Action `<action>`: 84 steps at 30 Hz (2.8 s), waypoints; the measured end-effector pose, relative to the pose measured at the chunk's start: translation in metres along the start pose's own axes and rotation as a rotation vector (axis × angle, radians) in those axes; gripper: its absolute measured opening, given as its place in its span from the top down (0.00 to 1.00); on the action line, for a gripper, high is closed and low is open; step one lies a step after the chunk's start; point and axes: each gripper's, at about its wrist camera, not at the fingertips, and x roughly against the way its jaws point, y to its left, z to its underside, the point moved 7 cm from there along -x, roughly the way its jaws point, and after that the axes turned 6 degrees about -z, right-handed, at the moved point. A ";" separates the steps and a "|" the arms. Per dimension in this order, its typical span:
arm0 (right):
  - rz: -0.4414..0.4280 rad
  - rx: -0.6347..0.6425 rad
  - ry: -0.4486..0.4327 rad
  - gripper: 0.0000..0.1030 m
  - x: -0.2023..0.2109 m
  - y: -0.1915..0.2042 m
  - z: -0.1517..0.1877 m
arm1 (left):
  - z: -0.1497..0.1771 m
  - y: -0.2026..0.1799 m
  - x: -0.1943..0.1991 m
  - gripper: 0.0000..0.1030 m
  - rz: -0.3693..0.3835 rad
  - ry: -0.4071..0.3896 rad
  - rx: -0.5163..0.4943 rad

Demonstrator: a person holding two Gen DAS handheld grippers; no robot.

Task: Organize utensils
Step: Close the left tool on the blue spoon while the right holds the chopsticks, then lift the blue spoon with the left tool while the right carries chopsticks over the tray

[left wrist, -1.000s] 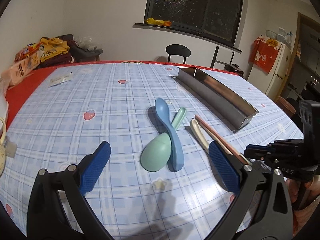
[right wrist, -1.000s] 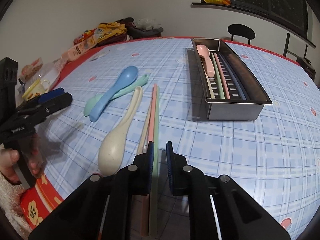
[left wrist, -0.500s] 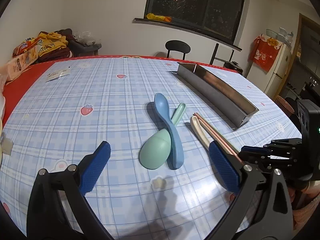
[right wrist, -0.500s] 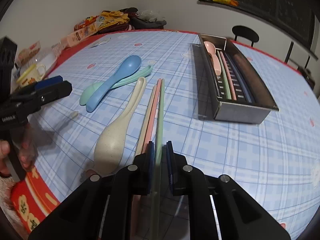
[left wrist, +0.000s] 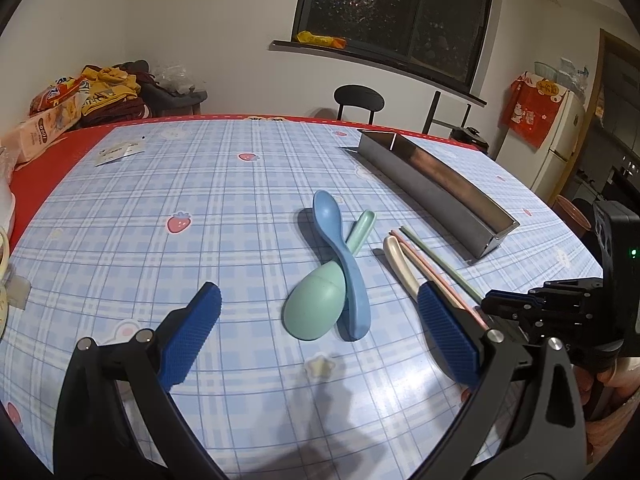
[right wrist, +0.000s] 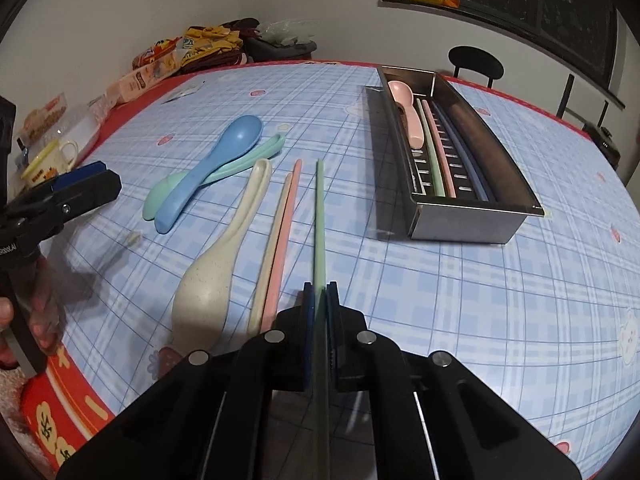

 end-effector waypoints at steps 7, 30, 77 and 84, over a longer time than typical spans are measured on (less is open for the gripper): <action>-0.029 -0.023 -0.001 0.94 0.000 -0.002 0.000 | -0.004 -0.003 -0.015 0.29 0.055 0.085 -0.018; -0.056 -0.044 -0.004 0.94 0.000 -0.003 -0.001 | -0.034 -0.011 -0.109 0.63 0.132 0.371 0.156; -0.179 -0.135 -0.186 0.94 0.036 -0.019 -0.004 | -0.035 -0.031 -0.024 0.89 0.287 0.198 0.302; -0.286 -0.257 -0.229 0.94 0.045 -0.044 -0.012 | -0.043 -0.039 -0.031 0.89 0.366 0.202 0.441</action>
